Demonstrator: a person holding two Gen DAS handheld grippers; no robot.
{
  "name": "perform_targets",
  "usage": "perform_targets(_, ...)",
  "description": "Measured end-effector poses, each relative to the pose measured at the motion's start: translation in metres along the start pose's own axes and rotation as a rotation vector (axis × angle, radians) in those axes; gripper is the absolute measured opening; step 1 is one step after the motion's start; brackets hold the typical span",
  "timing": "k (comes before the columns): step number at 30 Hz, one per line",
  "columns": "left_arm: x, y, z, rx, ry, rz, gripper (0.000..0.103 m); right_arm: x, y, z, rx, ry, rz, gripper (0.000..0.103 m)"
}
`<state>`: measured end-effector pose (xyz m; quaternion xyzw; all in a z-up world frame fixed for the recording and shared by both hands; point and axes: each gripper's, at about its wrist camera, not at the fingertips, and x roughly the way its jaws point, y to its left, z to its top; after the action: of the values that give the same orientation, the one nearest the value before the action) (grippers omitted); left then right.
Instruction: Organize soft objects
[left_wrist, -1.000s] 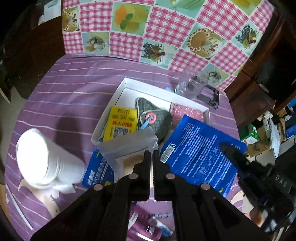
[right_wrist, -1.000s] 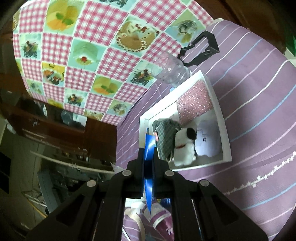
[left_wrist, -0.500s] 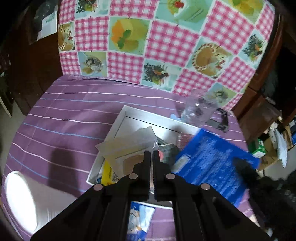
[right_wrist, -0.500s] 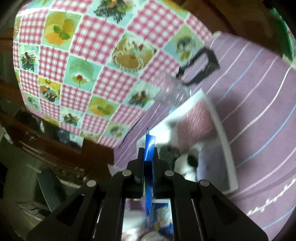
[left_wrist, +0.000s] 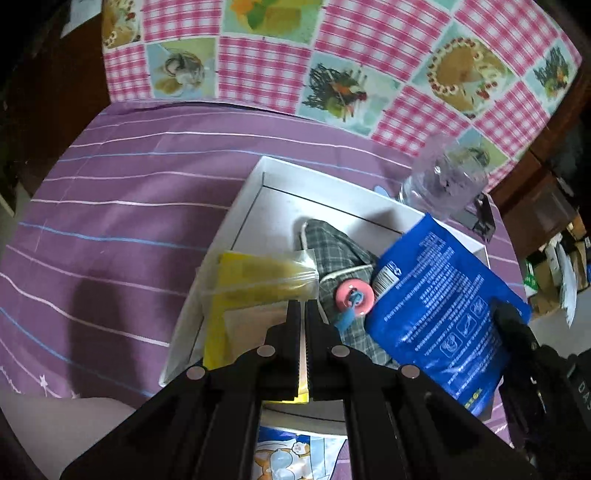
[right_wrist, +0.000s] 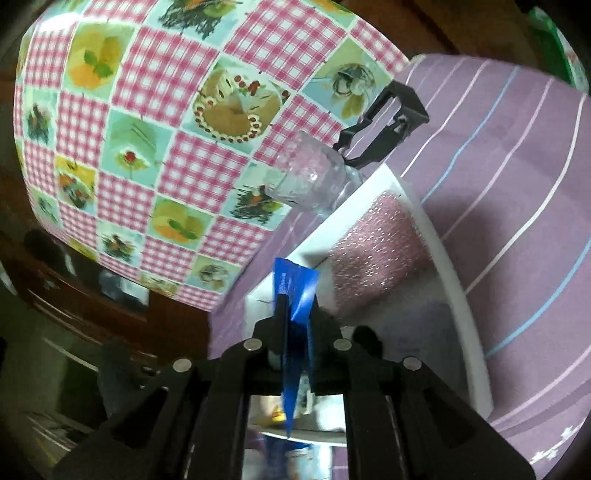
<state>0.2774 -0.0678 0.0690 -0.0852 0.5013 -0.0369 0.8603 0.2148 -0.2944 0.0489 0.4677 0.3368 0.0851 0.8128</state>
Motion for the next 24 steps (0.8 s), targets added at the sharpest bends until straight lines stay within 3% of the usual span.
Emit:
perform_targets(4,-0.001,0.001,-0.002,-0.014,-0.006,0.019,0.006,-0.001,0.003,-0.001,-0.029,-0.015,-0.043,0.025)
perform_targets(7,-0.001,0.004,-0.003,-0.023,-0.001,0.013,0.022,0.0,-0.001,-0.001,-0.018,-0.007,-0.063,0.055)
perform_targets(9,-0.003,0.007,-0.003,-0.03,-0.007,0.008,0.041,0.001,-0.003,-0.001,0.002,-0.007,-0.062,0.057)
perform_targets(15,-0.017,0.009,-0.003,-0.041,-0.059,-0.023,0.064,-0.006,-0.003,0.002,0.009,-0.012,-0.09,0.061)
perform_targets(24,-0.039,0.002,-0.004,-0.004,-0.106,-0.053,0.07,-0.016,0.006,0.007,-0.034,-0.033,-0.148,0.062)
